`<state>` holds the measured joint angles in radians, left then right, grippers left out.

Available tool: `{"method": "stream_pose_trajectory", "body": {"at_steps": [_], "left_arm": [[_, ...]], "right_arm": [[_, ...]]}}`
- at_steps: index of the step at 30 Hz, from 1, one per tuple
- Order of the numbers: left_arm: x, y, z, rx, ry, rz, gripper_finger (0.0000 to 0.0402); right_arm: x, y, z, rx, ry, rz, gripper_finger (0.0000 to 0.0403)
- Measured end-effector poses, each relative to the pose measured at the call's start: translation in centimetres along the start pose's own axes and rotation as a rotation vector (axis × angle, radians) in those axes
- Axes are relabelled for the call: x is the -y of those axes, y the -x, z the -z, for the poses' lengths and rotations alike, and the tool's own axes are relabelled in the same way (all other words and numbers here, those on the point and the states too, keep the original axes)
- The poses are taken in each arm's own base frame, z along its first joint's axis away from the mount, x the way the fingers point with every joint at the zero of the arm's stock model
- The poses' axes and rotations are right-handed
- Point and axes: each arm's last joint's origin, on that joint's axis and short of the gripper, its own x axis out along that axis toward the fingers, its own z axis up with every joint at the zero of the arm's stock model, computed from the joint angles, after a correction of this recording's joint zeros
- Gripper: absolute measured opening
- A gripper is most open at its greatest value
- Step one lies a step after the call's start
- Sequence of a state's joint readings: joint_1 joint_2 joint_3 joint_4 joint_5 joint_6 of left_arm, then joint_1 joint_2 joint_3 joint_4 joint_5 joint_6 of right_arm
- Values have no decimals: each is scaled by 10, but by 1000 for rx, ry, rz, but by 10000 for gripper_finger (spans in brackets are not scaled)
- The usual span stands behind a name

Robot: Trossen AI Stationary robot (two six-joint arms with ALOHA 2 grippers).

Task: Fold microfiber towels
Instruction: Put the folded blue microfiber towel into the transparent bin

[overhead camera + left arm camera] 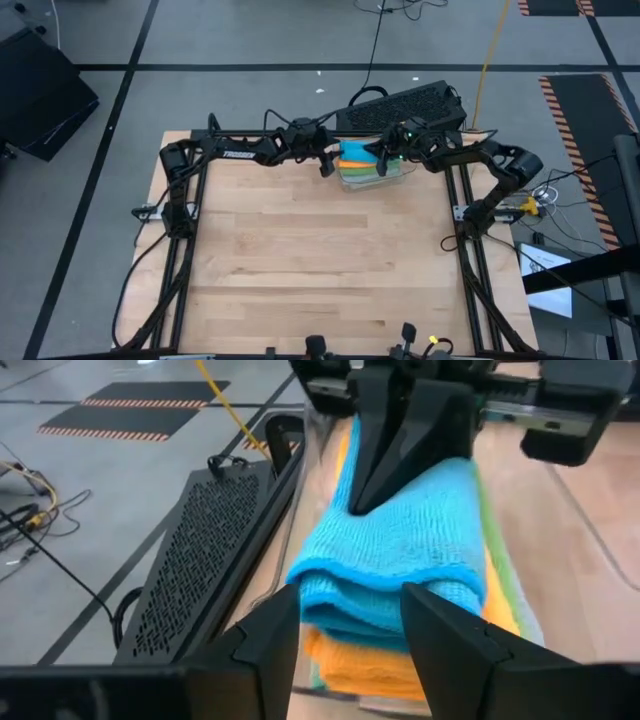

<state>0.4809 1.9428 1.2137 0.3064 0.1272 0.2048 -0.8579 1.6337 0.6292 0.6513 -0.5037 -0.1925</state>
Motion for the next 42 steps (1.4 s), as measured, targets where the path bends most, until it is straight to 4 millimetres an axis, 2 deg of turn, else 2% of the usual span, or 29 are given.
{"method": "stream_pose_trajectory", "body": {"at_steps": [3,6,9,12,14,21,26,28,35,42], "left_arm": [[2,5,-8,24,-12,-1,177],[4,18,-25,72,-23,-22,177],[7,28,-44,170,-40,-36,177],[11,28,-53,280,-40,-15,177],[13,20,-50,304,-33,-11,175],[-1,-12,-18,105,34,46,123],[-8,-25,4,3,77,50,83],[-11,-25,6,-9,90,65,71],[-5,-23,2,-8,72,93,45],[2,-19,-7,25,43,103,31]], "right_arm": [[-2,2,-5,11,-5,-1,1],[-5,10,-15,38,3,0,1],[-8,19,-26,64,19,5,1],[-11,27,-37,99,39,11,1],[-13,33,-44,125,49,16,1],[-20,52,-60,164,81,21,0],[-19,50,-55,127,88,21,0],[-15,46,-48,99,85,27,0],[7,33,-20,-7,28,89,0],[6,26,-8,-69,-12,69,0]]}}
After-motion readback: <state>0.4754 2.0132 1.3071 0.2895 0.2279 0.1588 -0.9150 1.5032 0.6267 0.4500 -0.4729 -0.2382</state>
